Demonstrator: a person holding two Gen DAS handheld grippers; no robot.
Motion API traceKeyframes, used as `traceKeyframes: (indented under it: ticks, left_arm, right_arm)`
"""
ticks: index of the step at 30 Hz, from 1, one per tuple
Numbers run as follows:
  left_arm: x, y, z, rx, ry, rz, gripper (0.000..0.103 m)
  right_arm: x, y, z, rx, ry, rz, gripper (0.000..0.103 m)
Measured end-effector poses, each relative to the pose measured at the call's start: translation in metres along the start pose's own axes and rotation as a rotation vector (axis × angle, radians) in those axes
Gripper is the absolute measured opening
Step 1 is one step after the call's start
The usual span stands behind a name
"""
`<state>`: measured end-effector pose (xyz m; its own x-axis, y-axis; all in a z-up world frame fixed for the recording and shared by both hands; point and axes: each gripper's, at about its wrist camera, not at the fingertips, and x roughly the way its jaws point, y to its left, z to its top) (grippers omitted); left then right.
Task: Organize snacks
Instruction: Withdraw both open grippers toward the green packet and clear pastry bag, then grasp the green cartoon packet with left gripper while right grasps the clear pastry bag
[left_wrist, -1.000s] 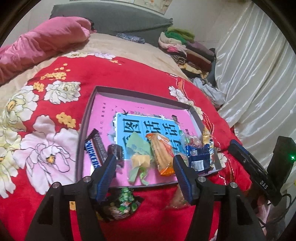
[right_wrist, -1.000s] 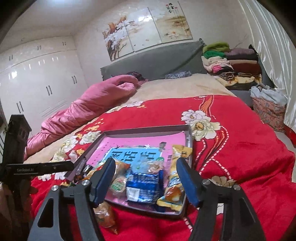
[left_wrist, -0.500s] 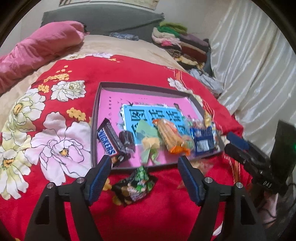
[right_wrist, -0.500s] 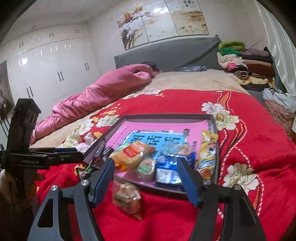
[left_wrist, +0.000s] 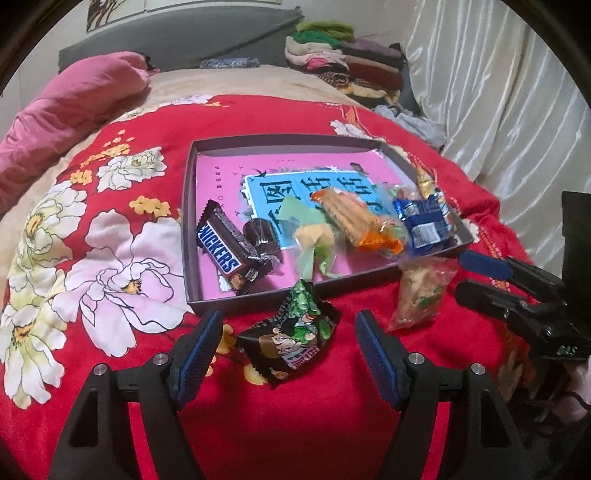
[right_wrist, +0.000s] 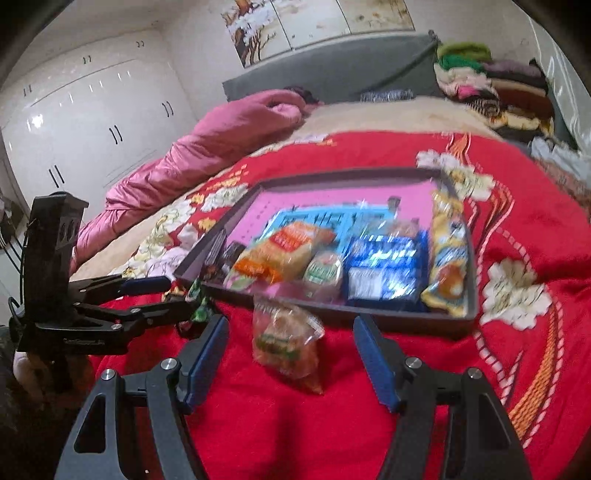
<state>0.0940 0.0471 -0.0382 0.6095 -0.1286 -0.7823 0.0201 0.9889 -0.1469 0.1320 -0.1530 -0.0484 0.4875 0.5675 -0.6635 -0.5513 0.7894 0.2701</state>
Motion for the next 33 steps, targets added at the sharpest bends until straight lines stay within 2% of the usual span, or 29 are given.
traceKeyframes:
  ticks: [5, 11, 14, 18, 20, 23, 26, 27, 31, 33]
  left_arm:
    - [0.009, 0.002, -0.003, -0.01, 0.012, -0.01, 0.075]
    - [0.018, 0.005, -0.005, -0.026, 0.021, -0.016, 0.076]
    - [0.022, 0.005, -0.007, -0.038, 0.031, -0.021, 0.075]
    - [0.028, 0.005, -0.008, -0.054, 0.043, -0.019, 0.062]
    - [0.031, 0.003, -0.009, -0.055, 0.05, -0.014, 0.06]
    - [0.031, 0.0, -0.01, -0.05, 0.053, -0.01, 0.05]
    - [0.028, 0.0, -0.011, -0.059, 0.046, -0.023, 0.046]
    - [0.026, 0.0, -0.011, -0.059, 0.043, -0.027, 0.041]
    - [0.013, 0.004, -0.008, -0.12, 0.034, -0.121, 0.04]
    - [0.006, -0.002, -0.005, -0.09, 0.013, -0.104, 0.039]
  right_arm:
    - [0.02, 0.006, -0.006, -0.002, 0.057, 0.002, 0.07]
    - [0.037, 0.01, -0.01, -0.038, 0.08, -0.053, 0.07]
    - [0.044, 0.011, -0.011, -0.048, 0.091, -0.064, 0.061]
    - [0.047, 0.011, -0.01, -0.056, 0.096, -0.066, 0.052]
    - [0.048, 0.011, -0.009, -0.058, 0.099, -0.055, 0.046]
    - [0.045, 0.012, -0.008, -0.067, 0.096, -0.049, 0.045]
    - [0.038, 0.01, -0.006, -0.056, 0.083, -0.033, 0.044]
    - [0.035, 0.009, -0.005, -0.049, 0.075, -0.025, 0.044]
    - [0.017, 0.004, 0.0, -0.029, 0.016, -0.006, 0.044]
    - [0.009, 0.004, 0.003, -0.034, -0.019, -0.012, 0.044]
